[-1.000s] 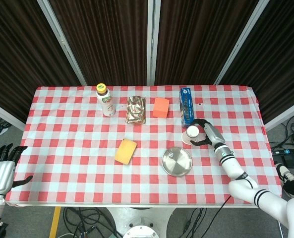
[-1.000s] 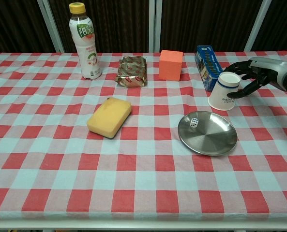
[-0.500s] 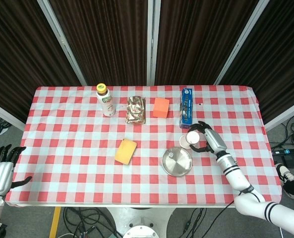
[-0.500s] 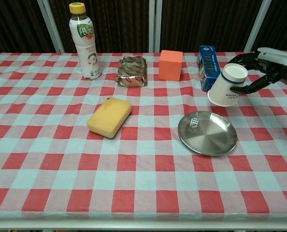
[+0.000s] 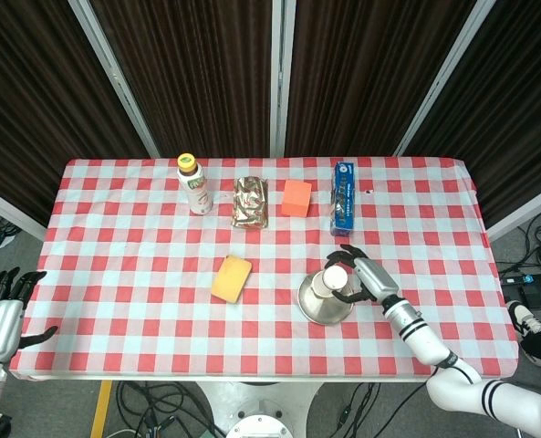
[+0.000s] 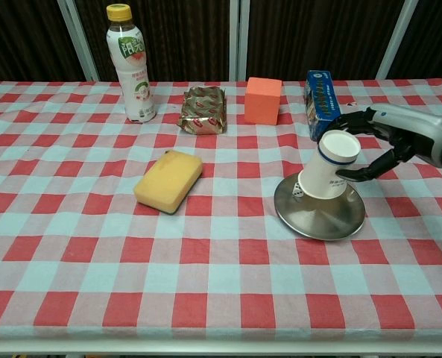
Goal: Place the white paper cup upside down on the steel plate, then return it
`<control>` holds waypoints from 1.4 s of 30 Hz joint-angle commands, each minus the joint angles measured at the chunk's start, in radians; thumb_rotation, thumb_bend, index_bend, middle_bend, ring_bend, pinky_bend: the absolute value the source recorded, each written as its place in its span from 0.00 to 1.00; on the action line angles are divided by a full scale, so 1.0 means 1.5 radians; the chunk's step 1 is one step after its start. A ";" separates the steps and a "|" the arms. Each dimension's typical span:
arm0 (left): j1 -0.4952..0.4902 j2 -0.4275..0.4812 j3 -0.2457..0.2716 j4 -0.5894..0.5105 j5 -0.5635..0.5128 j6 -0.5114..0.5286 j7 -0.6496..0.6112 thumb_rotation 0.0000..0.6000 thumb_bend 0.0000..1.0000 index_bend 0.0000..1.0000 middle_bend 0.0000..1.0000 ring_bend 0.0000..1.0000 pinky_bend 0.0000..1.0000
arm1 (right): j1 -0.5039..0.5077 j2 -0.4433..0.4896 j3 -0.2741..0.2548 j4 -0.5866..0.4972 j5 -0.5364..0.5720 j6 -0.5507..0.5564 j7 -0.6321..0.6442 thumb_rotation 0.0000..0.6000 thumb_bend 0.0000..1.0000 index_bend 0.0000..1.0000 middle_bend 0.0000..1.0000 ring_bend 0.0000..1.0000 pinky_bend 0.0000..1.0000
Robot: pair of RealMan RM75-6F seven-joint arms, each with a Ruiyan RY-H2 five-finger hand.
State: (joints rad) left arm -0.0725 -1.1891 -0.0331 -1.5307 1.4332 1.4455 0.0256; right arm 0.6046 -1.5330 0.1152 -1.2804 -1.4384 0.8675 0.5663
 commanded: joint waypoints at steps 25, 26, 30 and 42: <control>-0.001 0.000 -0.001 0.002 0.002 -0.003 -0.006 1.00 0.00 0.15 0.16 0.04 0.00 | 0.021 -0.008 -0.071 0.042 -0.074 0.011 0.087 1.00 0.24 0.43 0.21 0.00 0.01; 0.000 0.001 -0.001 0.002 0.002 -0.003 -0.006 1.00 0.00 0.15 0.16 0.04 0.00 | 0.022 -0.013 -0.066 0.052 -0.067 0.010 0.084 1.00 0.25 0.45 0.21 0.00 0.01; 0.003 0.003 0.001 0.000 0.004 0.002 -0.006 1.00 0.00 0.15 0.16 0.04 0.00 | 0.029 -0.035 -0.048 0.091 -0.049 0.010 0.076 1.00 0.26 0.46 0.21 0.00 0.01; 0.005 0.006 0.001 -0.007 0.003 0.003 0.002 1.00 0.00 0.15 0.16 0.04 0.00 | 0.031 -0.006 -0.094 0.052 -0.094 0.021 0.069 1.00 0.27 0.47 0.23 0.00 0.01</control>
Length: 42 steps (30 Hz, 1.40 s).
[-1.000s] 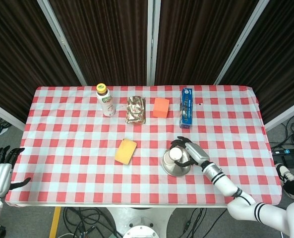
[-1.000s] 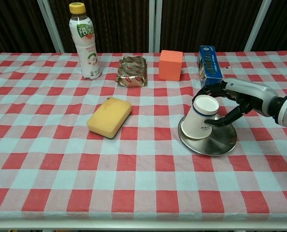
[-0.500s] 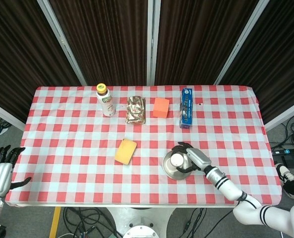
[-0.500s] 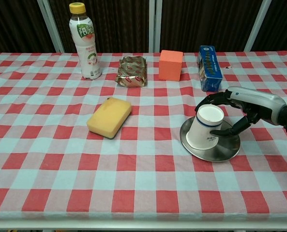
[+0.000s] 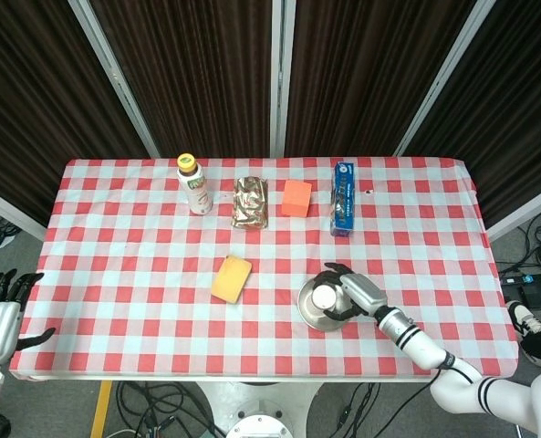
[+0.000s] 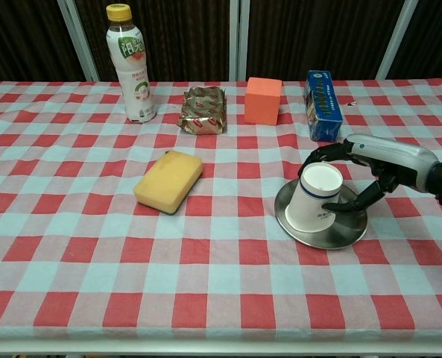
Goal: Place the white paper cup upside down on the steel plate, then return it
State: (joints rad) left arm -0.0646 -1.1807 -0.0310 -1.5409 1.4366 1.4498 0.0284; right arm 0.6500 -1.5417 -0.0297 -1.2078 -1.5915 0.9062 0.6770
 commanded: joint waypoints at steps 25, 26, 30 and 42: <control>0.002 0.004 -0.001 -0.007 -0.002 0.001 0.006 1.00 0.00 0.15 0.16 0.04 0.00 | 0.013 -0.002 -0.003 0.012 -0.006 0.017 0.027 1.00 0.27 0.47 0.23 0.00 0.01; 0.002 0.003 -0.001 -0.007 -0.003 0.000 0.006 1.00 0.00 0.15 0.16 0.04 0.00 | 0.013 0.005 -0.015 0.001 -0.019 0.020 0.028 1.00 0.27 0.47 0.23 0.00 0.01; 0.001 0.002 0.000 -0.005 -0.002 -0.002 0.007 1.00 0.00 0.15 0.16 0.04 0.00 | 0.011 0.015 -0.021 -0.005 -0.019 0.020 0.007 1.00 0.27 0.47 0.23 0.00 0.01; 0.003 0.002 0.000 -0.006 -0.002 0.001 0.006 1.00 0.00 0.15 0.16 0.04 0.00 | 0.018 0.005 -0.012 0.014 -0.010 0.018 0.038 1.00 0.27 0.47 0.23 0.00 0.01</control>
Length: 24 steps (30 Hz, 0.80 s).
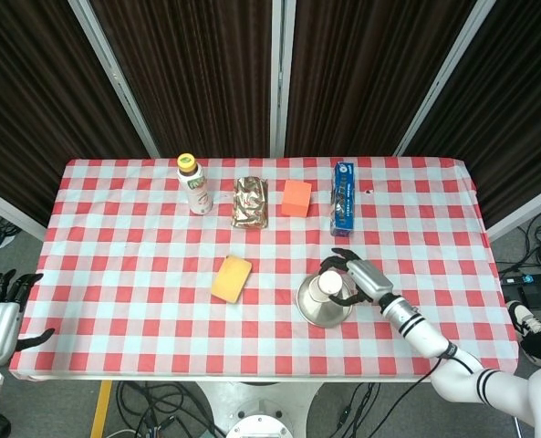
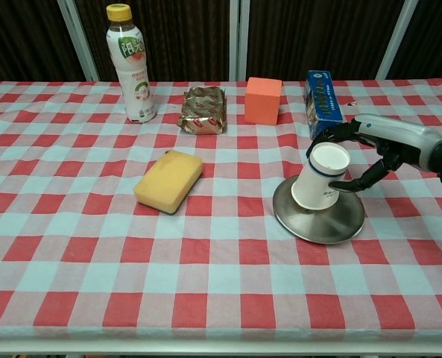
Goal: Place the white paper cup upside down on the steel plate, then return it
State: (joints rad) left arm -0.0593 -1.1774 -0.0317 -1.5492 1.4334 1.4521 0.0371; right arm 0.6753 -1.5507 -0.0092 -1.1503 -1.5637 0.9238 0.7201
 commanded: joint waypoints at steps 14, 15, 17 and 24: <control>0.001 0.000 0.000 0.001 0.001 0.002 0.000 1.00 0.00 0.15 0.16 0.04 0.00 | 0.003 0.004 -0.022 -0.010 -0.022 0.008 0.023 1.00 0.27 0.45 0.23 0.00 0.00; 0.001 0.000 0.000 0.001 0.001 0.002 0.000 1.00 0.00 0.15 0.16 0.04 0.00 | 0.004 0.007 -0.030 -0.018 -0.033 0.011 0.028 1.00 0.27 0.45 0.23 0.00 0.00; 0.001 0.000 0.000 0.001 0.002 0.002 0.001 1.00 0.00 0.15 0.16 0.04 0.00 | 0.005 0.014 -0.044 -0.032 -0.052 0.016 0.032 1.00 0.27 0.45 0.23 0.00 0.00; 0.002 -0.001 0.001 0.001 0.001 0.001 0.000 1.00 0.00 0.15 0.16 0.04 0.00 | 0.004 0.002 -0.013 -0.001 -0.004 0.004 0.017 1.00 0.27 0.44 0.23 0.00 0.00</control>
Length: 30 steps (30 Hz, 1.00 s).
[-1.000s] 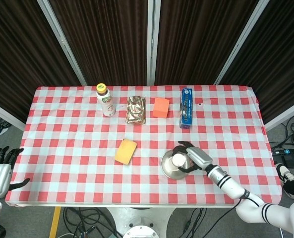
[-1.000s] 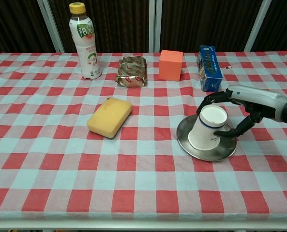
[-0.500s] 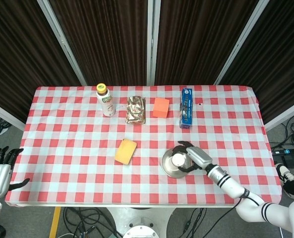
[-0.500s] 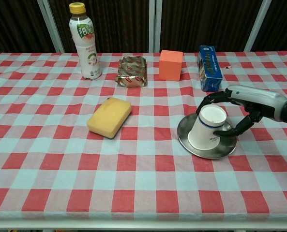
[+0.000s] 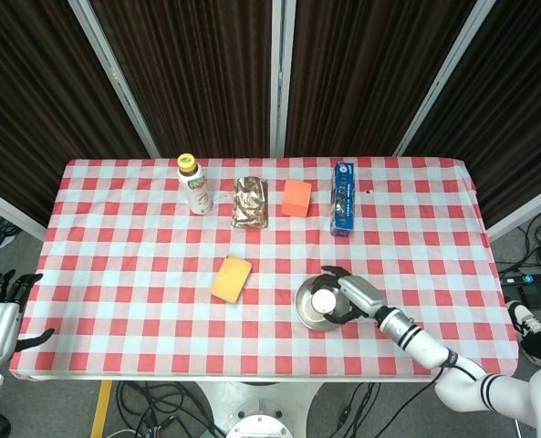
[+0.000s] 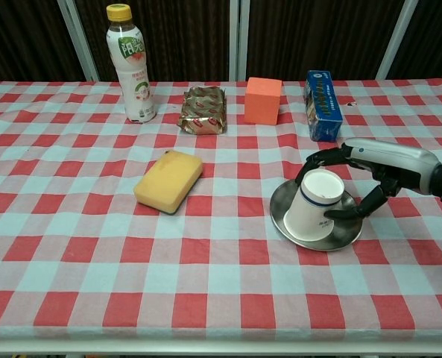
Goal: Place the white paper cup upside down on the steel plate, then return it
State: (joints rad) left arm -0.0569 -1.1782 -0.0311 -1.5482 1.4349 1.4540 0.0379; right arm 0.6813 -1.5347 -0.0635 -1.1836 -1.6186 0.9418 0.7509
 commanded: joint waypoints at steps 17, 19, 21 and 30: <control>-0.001 -0.001 0.000 0.001 -0.001 -0.003 0.000 1.00 0.00 0.15 0.16 0.04 0.00 | 0.001 -0.013 0.018 0.016 0.027 -0.004 -0.006 1.00 0.27 0.43 0.23 0.00 0.00; -0.001 -0.001 0.000 0.001 -0.001 -0.003 0.000 1.00 0.00 0.15 0.16 0.04 0.00 | 0.005 -0.005 0.003 -0.003 0.003 0.000 0.007 1.00 0.27 0.43 0.23 0.00 0.00; -0.001 -0.001 -0.001 0.001 0.000 -0.003 0.001 1.00 0.00 0.15 0.16 0.04 0.00 | 0.008 0.001 -0.009 -0.015 -0.015 0.004 0.014 1.00 0.27 0.43 0.23 0.00 0.00; 0.000 -0.003 0.000 0.004 -0.002 -0.004 -0.003 1.00 0.00 0.15 0.16 0.04 0.00 | 0.002 -0.016 0.019 0.027 0.036 -0.011 -0.017 1.00 0.27 0.42 0.23 0.00 0.00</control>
State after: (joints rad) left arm -0.0574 -1.1821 -0.0309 -1.5424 1.4320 1.4476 0.0334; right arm 0.6866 -1.5519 -0.0418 -1.1500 -1.5692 0.9316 0.7306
